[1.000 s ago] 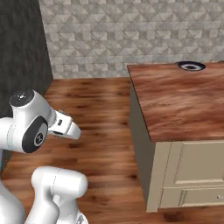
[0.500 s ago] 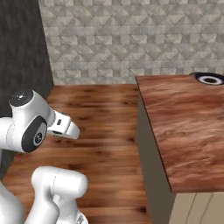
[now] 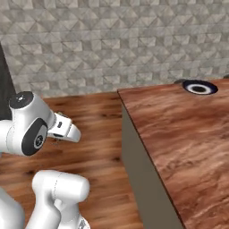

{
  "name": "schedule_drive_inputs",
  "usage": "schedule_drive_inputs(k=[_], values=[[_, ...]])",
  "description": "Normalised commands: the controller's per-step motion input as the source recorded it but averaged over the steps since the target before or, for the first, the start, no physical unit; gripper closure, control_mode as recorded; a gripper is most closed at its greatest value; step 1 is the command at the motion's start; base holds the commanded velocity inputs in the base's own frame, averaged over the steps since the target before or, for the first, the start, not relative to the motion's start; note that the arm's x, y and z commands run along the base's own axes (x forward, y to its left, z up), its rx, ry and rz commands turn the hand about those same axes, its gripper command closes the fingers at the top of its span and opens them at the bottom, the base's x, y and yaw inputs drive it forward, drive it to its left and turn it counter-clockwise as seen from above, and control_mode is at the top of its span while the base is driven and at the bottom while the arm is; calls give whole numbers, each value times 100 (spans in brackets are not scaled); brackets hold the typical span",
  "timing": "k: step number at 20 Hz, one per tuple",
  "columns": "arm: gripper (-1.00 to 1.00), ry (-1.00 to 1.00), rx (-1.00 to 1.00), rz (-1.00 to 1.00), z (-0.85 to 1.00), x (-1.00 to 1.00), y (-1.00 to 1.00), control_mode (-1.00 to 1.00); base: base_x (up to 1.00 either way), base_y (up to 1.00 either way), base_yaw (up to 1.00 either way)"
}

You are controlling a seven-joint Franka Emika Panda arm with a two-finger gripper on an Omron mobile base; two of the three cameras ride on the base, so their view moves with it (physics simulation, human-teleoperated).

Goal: Take the cheese, fish, and avocado from the fridge and place them on the plate on the dining counter to create an appetizer plate.

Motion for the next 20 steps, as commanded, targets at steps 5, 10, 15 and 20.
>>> schedule_drive_inputs(k=[5, 10, 15, 20], values=[[100, 0, 0, 0, 0, 0, 0, 100, 100, 80, -33], [100, 0, 0, 0, 0, 0, 0, 100, 100, 92, -34], [100, 0, 0, 0, 0, 0, 0, 100, 100, 100, -41], [100, 0, 0, 0, 0, 0, 0, 100, 99, 100, -47]])
